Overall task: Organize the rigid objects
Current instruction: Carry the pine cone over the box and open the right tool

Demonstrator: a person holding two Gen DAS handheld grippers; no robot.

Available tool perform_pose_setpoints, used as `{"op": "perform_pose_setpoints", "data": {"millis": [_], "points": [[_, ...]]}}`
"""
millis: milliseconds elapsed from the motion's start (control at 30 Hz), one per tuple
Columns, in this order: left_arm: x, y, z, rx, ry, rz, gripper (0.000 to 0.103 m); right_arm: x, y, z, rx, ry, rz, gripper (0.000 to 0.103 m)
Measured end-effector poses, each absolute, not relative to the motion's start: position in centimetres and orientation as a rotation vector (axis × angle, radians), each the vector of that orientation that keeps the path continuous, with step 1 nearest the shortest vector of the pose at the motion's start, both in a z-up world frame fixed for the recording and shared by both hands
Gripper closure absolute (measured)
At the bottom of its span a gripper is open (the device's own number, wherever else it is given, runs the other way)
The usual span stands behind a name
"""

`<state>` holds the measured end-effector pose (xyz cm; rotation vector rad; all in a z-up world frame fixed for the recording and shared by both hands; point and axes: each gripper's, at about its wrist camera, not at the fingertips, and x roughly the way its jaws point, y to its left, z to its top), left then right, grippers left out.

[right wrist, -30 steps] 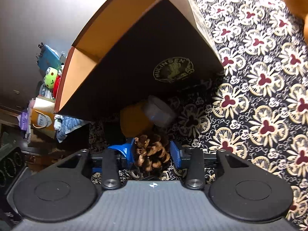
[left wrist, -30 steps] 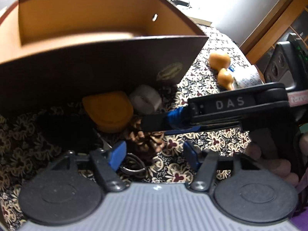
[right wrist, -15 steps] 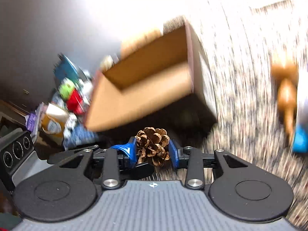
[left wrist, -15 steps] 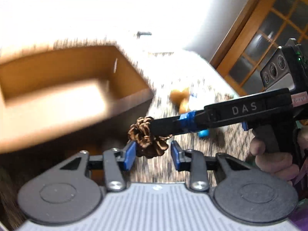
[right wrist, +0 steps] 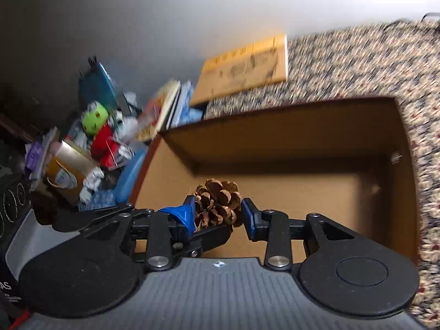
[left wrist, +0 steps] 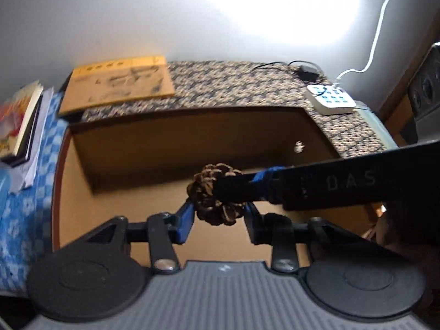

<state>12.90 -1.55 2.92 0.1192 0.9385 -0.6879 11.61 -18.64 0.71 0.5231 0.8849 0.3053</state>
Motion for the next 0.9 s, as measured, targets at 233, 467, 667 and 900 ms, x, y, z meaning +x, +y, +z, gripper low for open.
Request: {"op": "perform_pose_setpoints", "data": {"millis": [233,467,667,900], "points": [[16.0,1.0,-0.3,0.093,1.01,-0.529,0.069,14.4,-15.4,-2.1,0.613,0.927,0.331,0.086],[15.1,0.8,-0.3,0.153,1.001,-0.508,0.038,14.3,-17.8,-2.0,0.684,0.914,0.314,0.081],[14.4,-0.1,-1.8,0.235,0.996,-0.463,0.037,11.7,-19.5,-2.2,0.547,0.95,0.196,0.08],[13.7,-0.5,-1.9,0.245,0.988,-0.436,0.036,8.2,-22.1,-3.3,0.548,0.956,0.087,0.081]]}}
